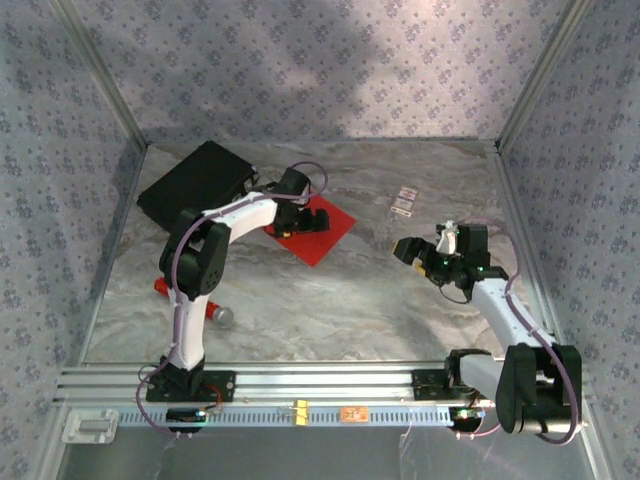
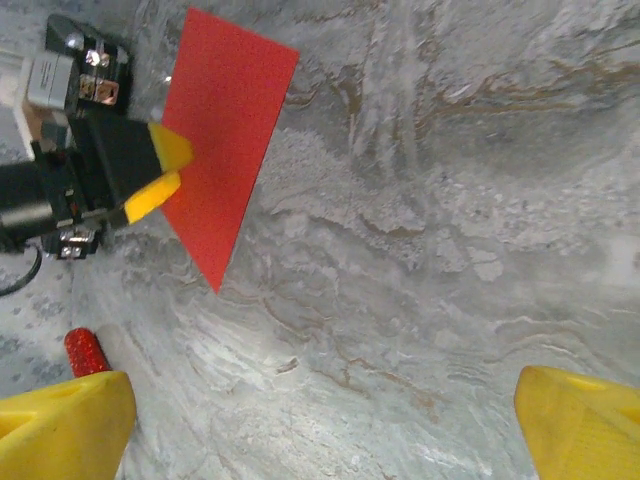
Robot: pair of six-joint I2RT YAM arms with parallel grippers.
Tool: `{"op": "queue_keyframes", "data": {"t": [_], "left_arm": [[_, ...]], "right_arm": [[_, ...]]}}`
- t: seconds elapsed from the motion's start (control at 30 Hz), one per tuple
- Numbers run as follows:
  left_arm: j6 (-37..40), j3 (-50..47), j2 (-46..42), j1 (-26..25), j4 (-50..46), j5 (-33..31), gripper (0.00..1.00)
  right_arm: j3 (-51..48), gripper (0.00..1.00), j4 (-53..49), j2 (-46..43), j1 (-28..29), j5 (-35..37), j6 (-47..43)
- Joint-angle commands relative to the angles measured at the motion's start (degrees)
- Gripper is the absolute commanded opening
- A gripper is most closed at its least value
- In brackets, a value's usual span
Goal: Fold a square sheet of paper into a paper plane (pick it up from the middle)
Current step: Move the square sheet of paper to the center of the table.
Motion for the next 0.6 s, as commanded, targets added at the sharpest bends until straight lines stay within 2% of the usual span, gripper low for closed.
{"op": "queue_keyframes", "data": {"t": [0.0, 0.1, 0.27, 0.4, 0.47, 0.57], "left_arm": [[-10.6, -6.0, -1.5, -2.7, -2.1, -1.8, 1.0], [-18.7, -11.9, -4.7, -5.3, 4.5, -2.3, 1.0], [-30.2, -18.0, -7.9, -11.2, 9.4, -7.6, 1.0], [-38.4, -23.2, -10.9, -15.7, 13.7, -12.1, 1.0], [-39.6, -23.2, -12.1, -17.7, 12.7, -14.3, 1.0], [-36.2, -20.5, -14.0, -20.2, 9.4, -19.0, 1.0]], "right_arm": [[0.7, 0.99, -4.2, -2.6, 0.1, 6.1, 2.7], [2.0, 0.99, -8.4, -3.2, -0.6, 7.9, 3.9], [-0.1, 0.99, -2.9, -3.6, -1.5, 2.3, 4.6], [0.2, 0.99, -2.3, -2.0, -1.1, 0.1, 4.2], [0.3, 0.99, -2.3, -1.5, -0.9, -0.5, 3.7], [0.0, 0.99, -1.1, -1.9, -0.3, -0.8, 3.3]]}}
